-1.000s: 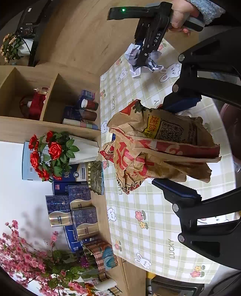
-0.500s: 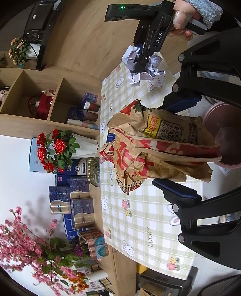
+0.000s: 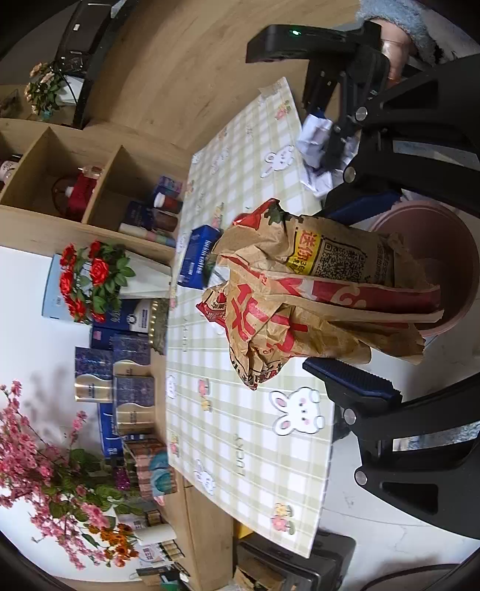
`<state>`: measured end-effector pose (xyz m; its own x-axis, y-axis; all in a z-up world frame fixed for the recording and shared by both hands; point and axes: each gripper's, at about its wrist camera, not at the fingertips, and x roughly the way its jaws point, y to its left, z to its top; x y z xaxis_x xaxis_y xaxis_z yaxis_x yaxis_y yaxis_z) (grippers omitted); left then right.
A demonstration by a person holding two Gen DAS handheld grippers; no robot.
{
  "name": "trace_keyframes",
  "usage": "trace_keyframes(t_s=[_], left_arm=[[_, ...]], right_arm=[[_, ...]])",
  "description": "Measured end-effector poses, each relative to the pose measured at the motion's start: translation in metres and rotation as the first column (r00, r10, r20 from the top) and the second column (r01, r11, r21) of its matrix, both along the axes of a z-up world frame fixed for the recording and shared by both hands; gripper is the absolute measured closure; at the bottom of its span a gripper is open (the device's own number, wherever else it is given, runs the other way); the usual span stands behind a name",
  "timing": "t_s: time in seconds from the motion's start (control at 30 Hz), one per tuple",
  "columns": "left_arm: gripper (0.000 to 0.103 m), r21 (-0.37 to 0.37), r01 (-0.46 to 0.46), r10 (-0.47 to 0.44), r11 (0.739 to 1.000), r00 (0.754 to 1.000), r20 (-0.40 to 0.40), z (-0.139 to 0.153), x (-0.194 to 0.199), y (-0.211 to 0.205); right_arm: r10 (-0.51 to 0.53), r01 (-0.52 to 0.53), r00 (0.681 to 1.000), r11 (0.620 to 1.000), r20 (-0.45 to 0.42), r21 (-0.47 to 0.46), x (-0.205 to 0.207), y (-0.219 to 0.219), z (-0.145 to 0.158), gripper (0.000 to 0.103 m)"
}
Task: Collect trash
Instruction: 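Carry the paper bag and foil with both tools over the brown bin, then open the right tool to drop the foil while the left tool drops the bag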
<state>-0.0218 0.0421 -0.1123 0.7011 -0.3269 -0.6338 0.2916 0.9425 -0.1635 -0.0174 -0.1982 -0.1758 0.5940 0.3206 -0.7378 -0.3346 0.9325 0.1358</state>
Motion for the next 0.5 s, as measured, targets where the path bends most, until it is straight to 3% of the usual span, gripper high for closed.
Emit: trace_keyframes(t_s=[0.27, 0.5], left_arm=[[0.036, -0.013, -0.004, 0.002, 1.000, 0.995, -0.097, -0.045, -0.003, 0.000], [0.036, -0.014, -0.012, 0.010, 1.000, 0.988, -0.153, -0.067, 0.002, 0.000]], right_arm=[[0.030, -0.030, 0.988, 1.000, -0.153, 0.000, 0.005, 0.015, -0.060, 0.061], [0.008, -0.007, 0.972, 1.000, -0.237, 0.007, 0.011, 0.014, -0.092, 0.058]])
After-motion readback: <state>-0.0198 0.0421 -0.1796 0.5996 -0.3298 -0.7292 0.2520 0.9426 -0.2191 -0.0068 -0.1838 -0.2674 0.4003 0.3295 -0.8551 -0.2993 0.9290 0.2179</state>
